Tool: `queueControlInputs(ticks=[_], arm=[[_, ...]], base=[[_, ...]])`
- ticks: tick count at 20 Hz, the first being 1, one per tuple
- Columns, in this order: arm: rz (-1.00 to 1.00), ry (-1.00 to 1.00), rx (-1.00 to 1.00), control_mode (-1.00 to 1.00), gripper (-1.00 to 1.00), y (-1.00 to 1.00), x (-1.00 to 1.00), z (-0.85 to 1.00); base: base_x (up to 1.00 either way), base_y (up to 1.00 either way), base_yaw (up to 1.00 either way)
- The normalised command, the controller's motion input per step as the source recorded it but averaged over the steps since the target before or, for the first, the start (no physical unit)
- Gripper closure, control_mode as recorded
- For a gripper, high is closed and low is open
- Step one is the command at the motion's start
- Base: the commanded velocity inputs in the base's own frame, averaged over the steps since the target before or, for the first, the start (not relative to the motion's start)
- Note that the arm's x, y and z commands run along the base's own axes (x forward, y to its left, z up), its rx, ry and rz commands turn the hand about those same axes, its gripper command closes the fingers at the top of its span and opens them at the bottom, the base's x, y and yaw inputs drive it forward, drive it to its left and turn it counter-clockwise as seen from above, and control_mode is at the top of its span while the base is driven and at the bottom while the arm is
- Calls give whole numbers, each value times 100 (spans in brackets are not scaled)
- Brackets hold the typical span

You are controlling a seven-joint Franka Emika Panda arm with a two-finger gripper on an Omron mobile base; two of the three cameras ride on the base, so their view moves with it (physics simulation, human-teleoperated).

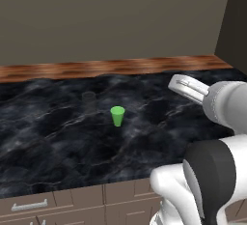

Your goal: Open the cabinet directly in front. Then move the liquor and the cup to the dining counter with the jar on it.

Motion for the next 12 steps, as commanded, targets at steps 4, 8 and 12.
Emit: queueControlInputs(ticks=[4, 8, 12], arm=[[0, 0, 0, 100, -100, 0, 0, 0], [0, 0, 0, 100, -100, 0, 0, 0], [0, 0, 0, 100, -100, 0, 0, 0]], base=[[-90, 6, 3], [-88, 7, -8], [-19, -1, -81]])
